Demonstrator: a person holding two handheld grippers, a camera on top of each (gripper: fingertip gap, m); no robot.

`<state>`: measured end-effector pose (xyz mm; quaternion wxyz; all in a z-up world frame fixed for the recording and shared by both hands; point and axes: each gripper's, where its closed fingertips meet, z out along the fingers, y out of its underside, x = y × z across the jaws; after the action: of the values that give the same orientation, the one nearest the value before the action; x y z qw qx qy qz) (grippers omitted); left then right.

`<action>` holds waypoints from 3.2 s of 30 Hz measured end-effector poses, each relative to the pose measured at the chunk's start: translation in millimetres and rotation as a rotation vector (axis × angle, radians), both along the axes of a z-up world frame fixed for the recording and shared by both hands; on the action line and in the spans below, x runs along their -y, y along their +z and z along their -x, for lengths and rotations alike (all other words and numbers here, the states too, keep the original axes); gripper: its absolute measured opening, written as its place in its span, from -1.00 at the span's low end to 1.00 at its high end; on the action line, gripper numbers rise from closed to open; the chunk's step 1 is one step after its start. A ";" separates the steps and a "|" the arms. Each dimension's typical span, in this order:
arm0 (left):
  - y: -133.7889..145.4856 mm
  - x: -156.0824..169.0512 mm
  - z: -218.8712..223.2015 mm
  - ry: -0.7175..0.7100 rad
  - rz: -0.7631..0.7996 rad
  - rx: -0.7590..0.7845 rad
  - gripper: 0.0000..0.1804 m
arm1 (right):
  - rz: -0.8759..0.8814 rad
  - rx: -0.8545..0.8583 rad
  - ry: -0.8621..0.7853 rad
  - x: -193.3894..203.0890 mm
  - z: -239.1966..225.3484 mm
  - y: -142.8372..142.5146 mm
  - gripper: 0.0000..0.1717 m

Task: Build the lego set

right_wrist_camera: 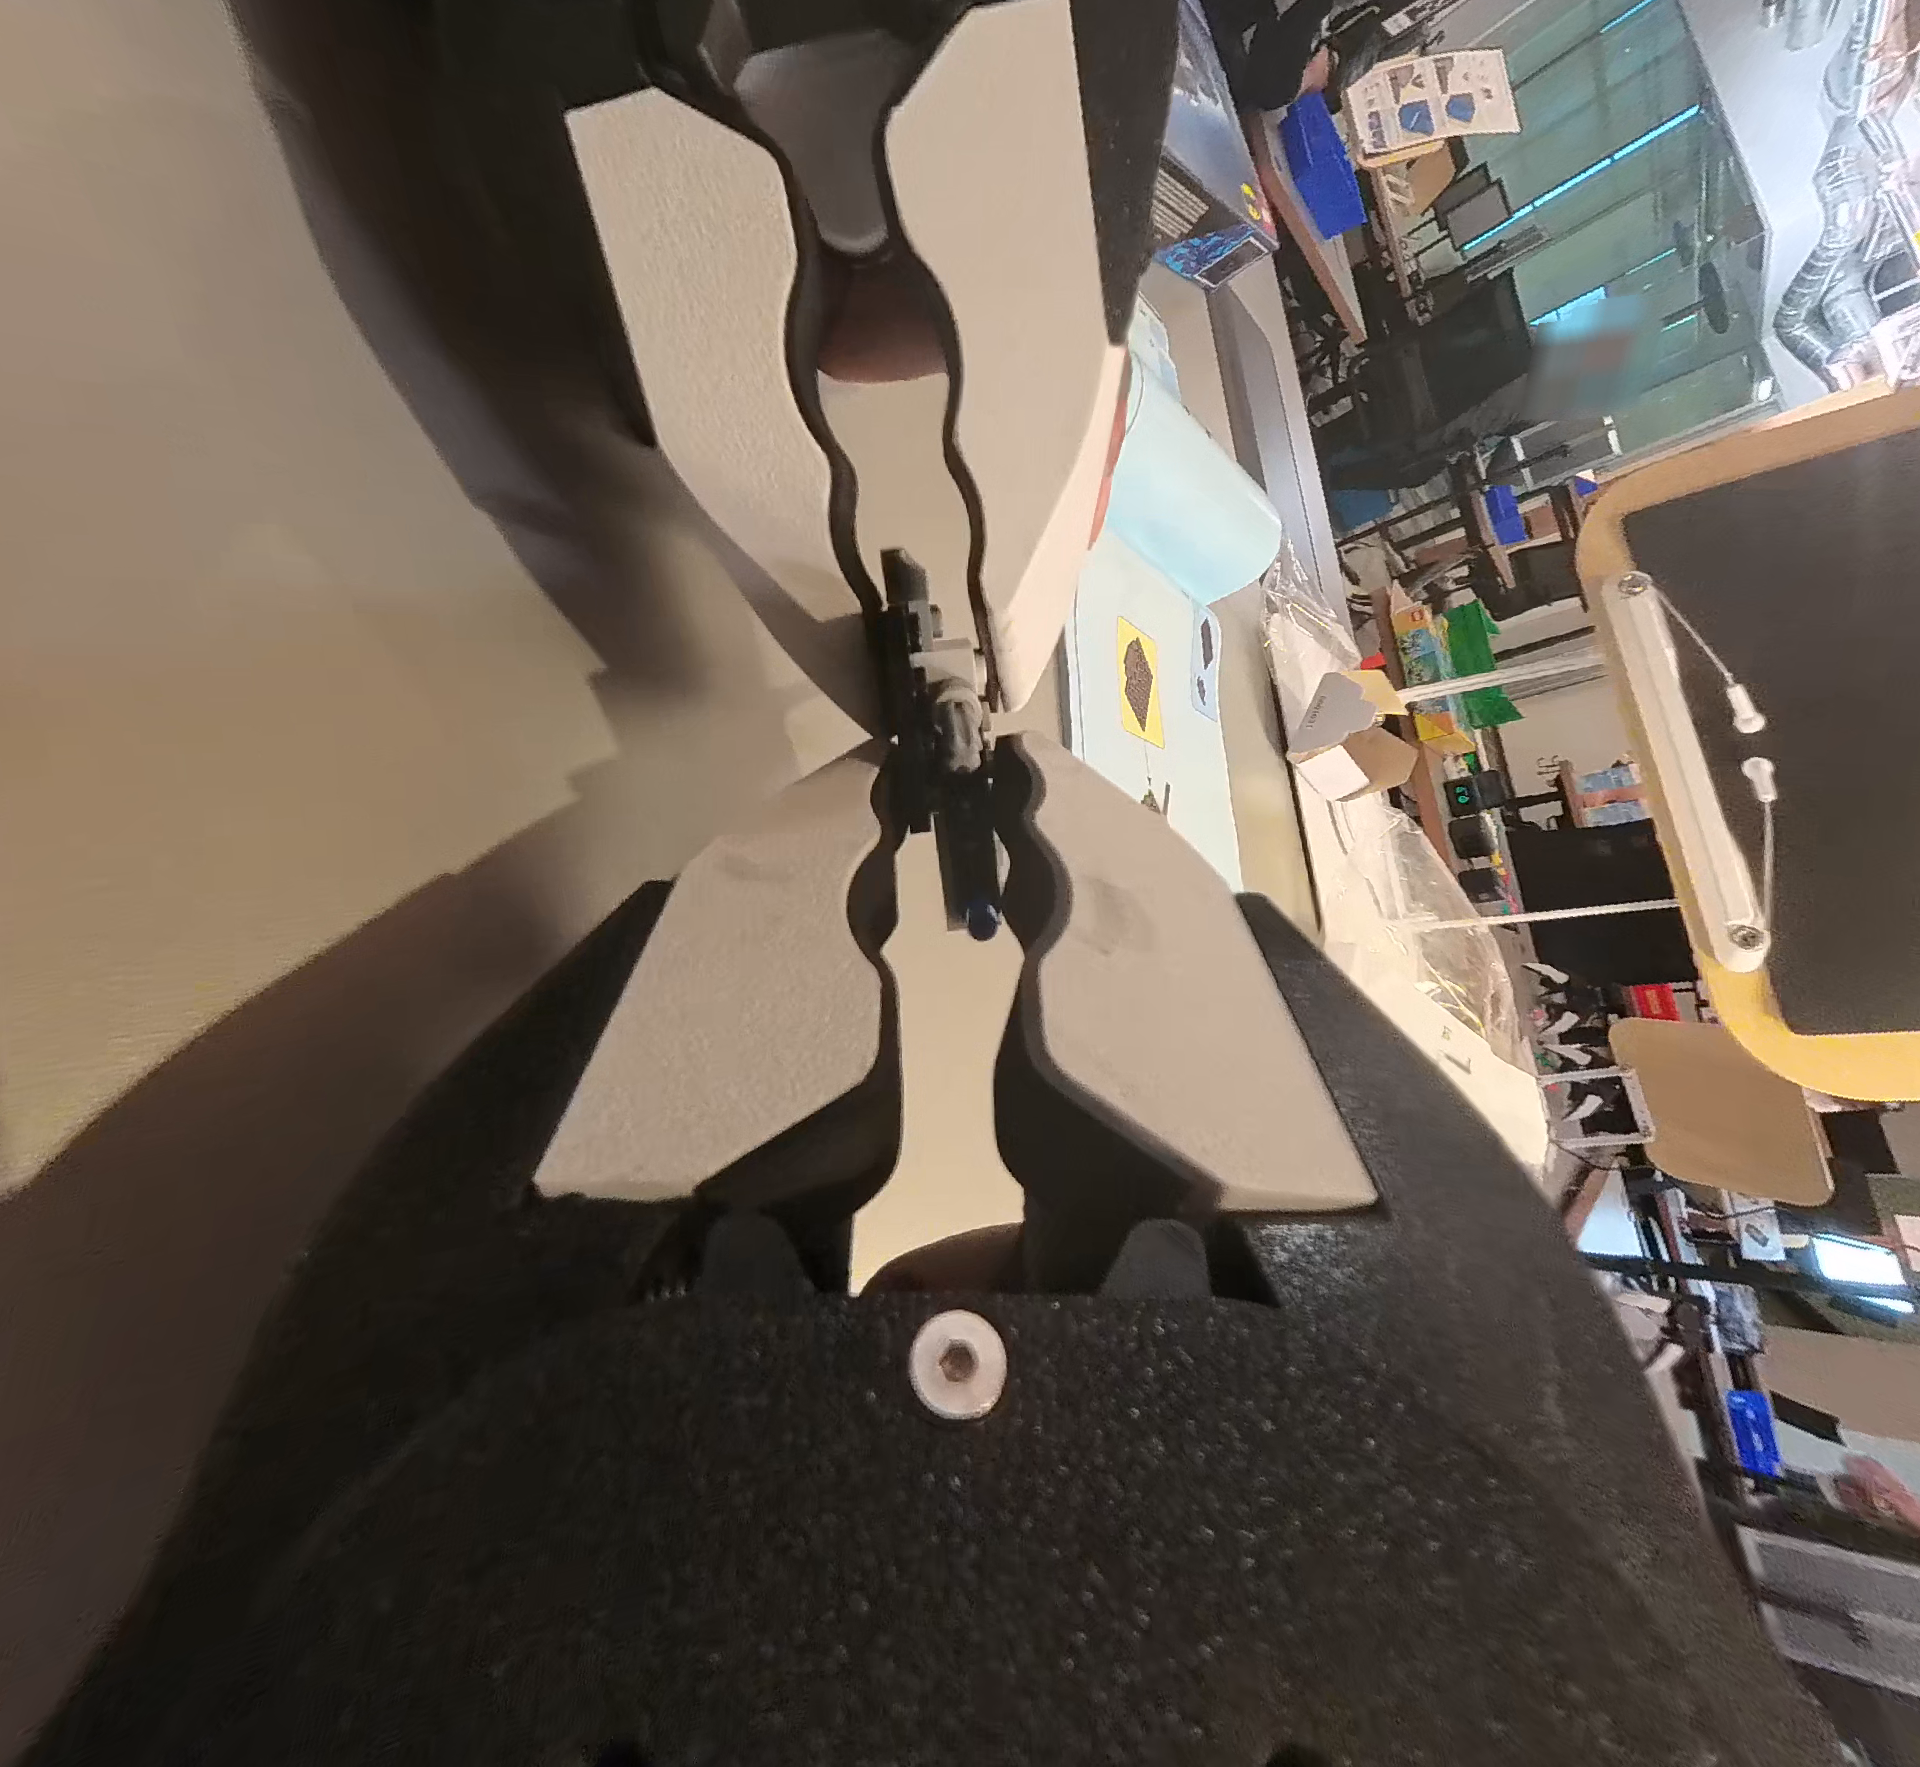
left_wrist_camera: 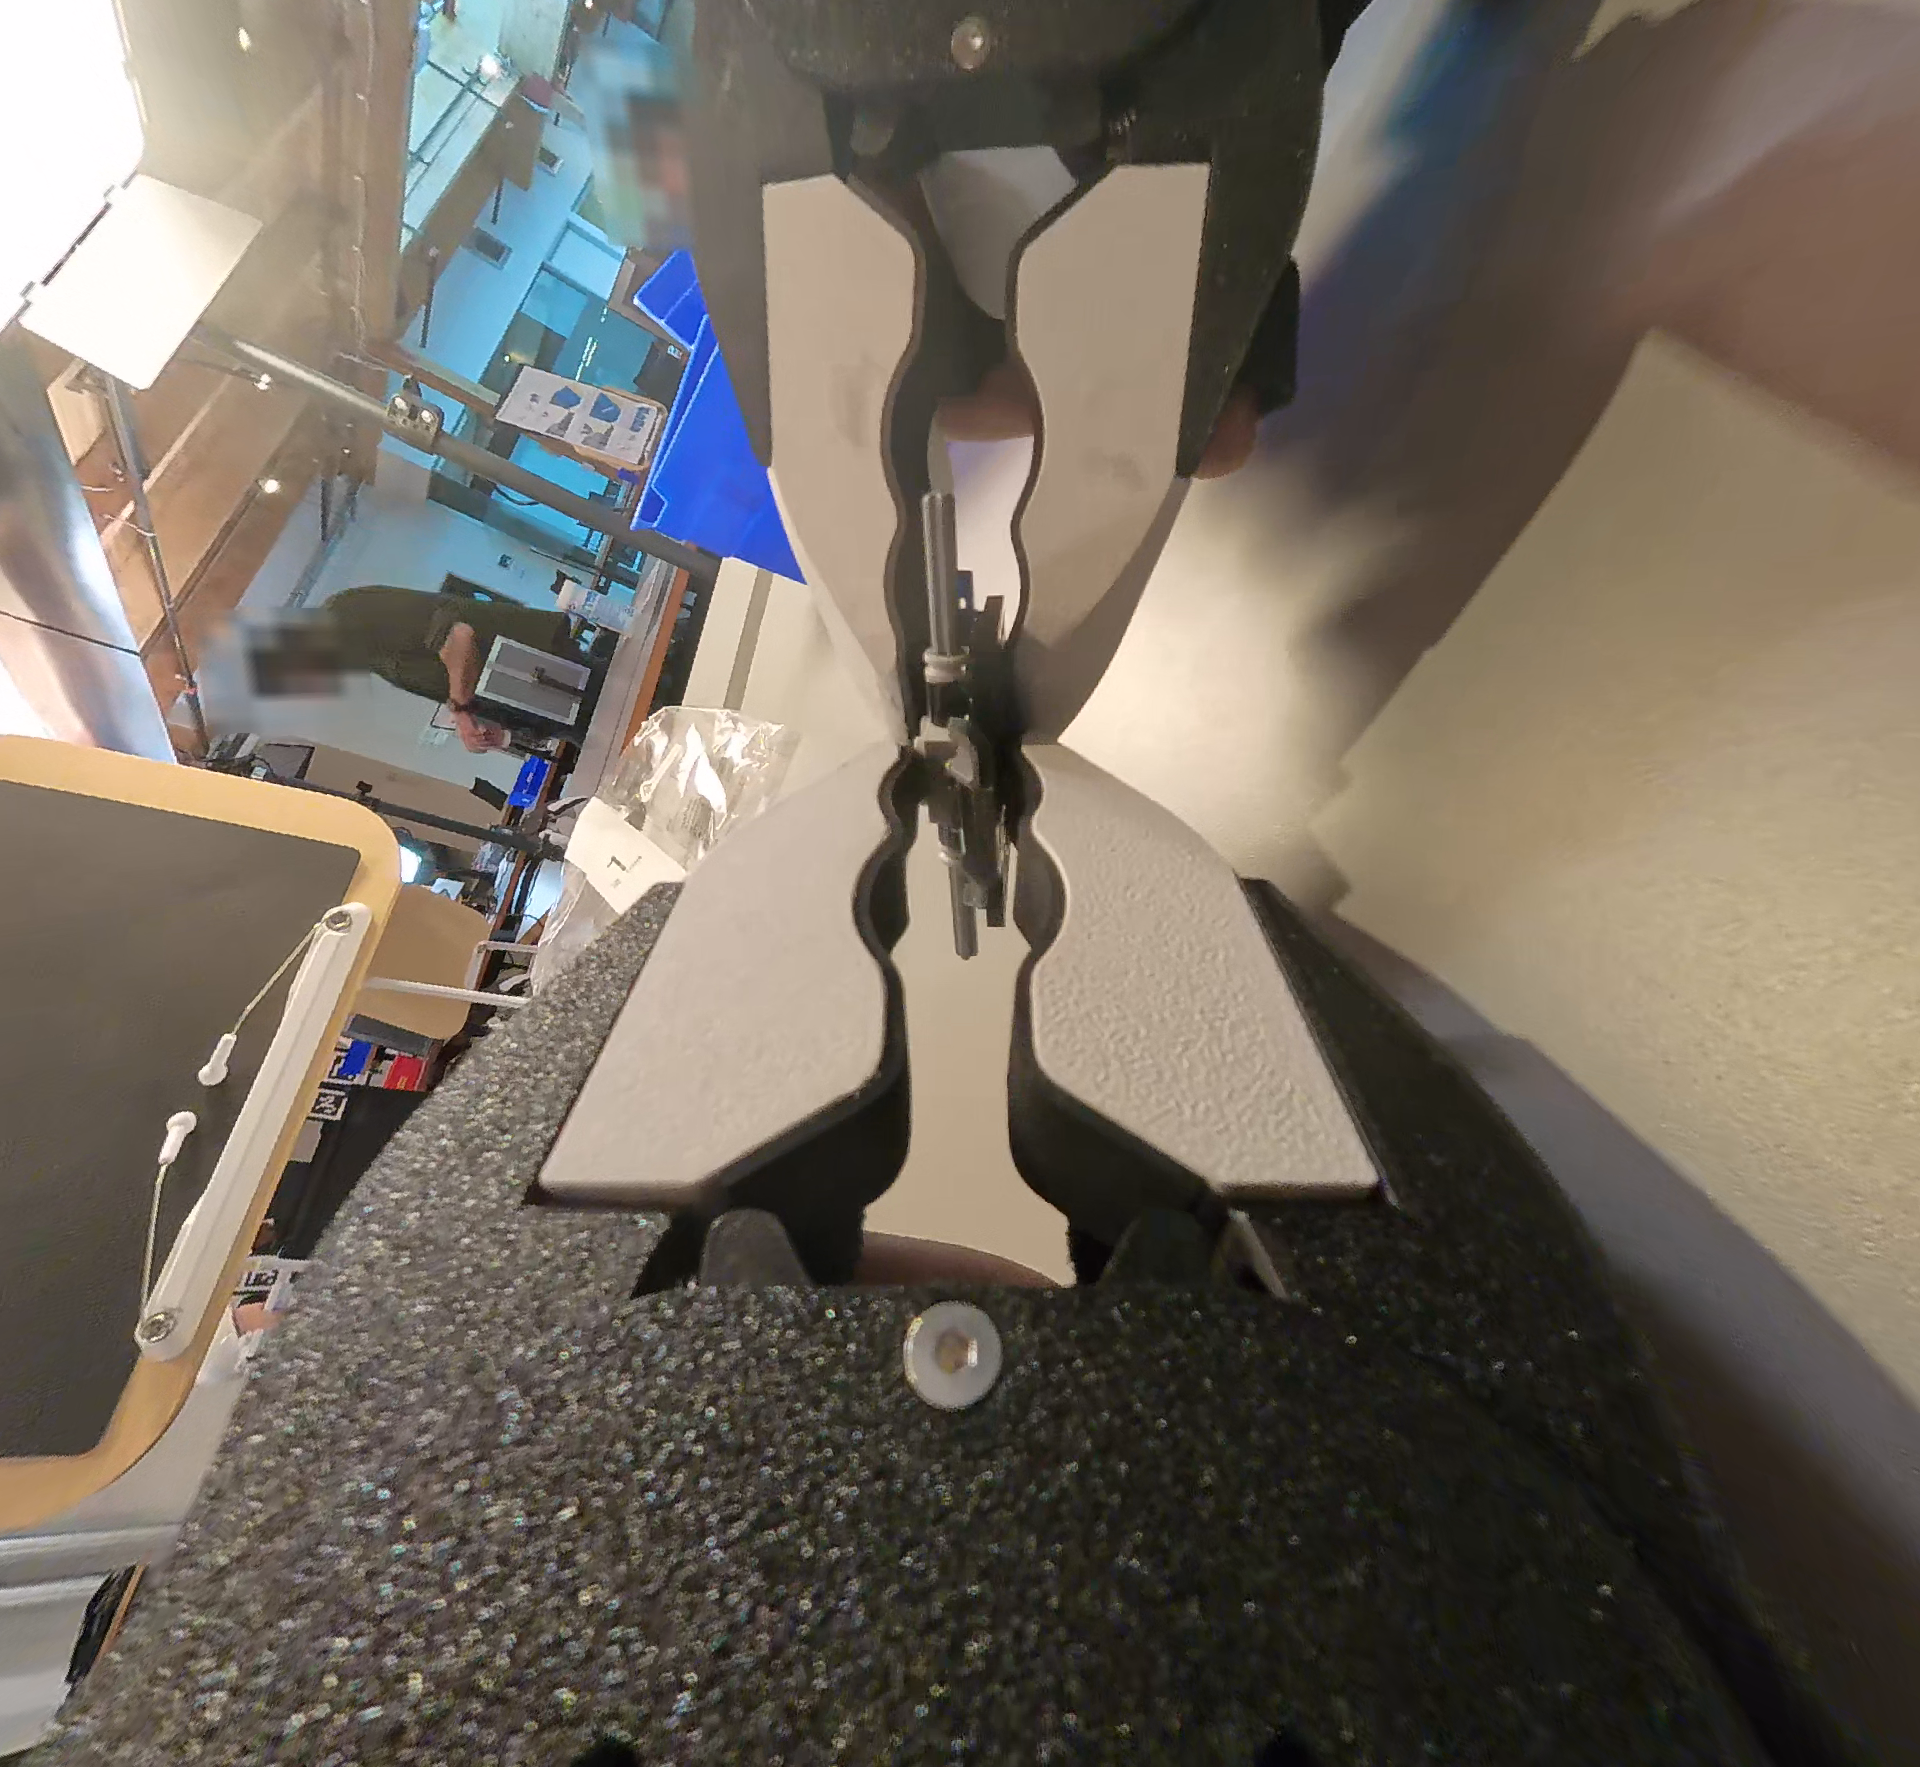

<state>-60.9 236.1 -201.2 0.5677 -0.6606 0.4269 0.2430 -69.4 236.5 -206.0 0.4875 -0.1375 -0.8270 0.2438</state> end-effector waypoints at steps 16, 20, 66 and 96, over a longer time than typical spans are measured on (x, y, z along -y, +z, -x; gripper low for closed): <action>2.6 2.1 -3.5 -0.015 0.007 -0.019 -0.83 | -0.032 -0.025 0.017 0.7 -5.0 4.0 -0.82; 1.9 1.6 -3.0 -0.007 0.016 -0.014 -0.83 | -0.022 -0.016 0.004 0.1 -4.4 3.6 -0.82; 39.1 25.9 -20.6 -0.328 -0.015 0.504 -0.83 | 0.465 0.013 0.230 28.2 -22.7 42.8 -0.79; 48.0 8.7 31.3 -0.043 -0.087 0.537 -0.49 | -0.057 -0.056 -0.040 -28.3 5.2 -5.9 -0.87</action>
<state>-92.2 227.4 -153.2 0.6935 -0.6672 0.2641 0.0649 -74.7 264.8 -211.9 0.5189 -0.1332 -0.8168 0.2140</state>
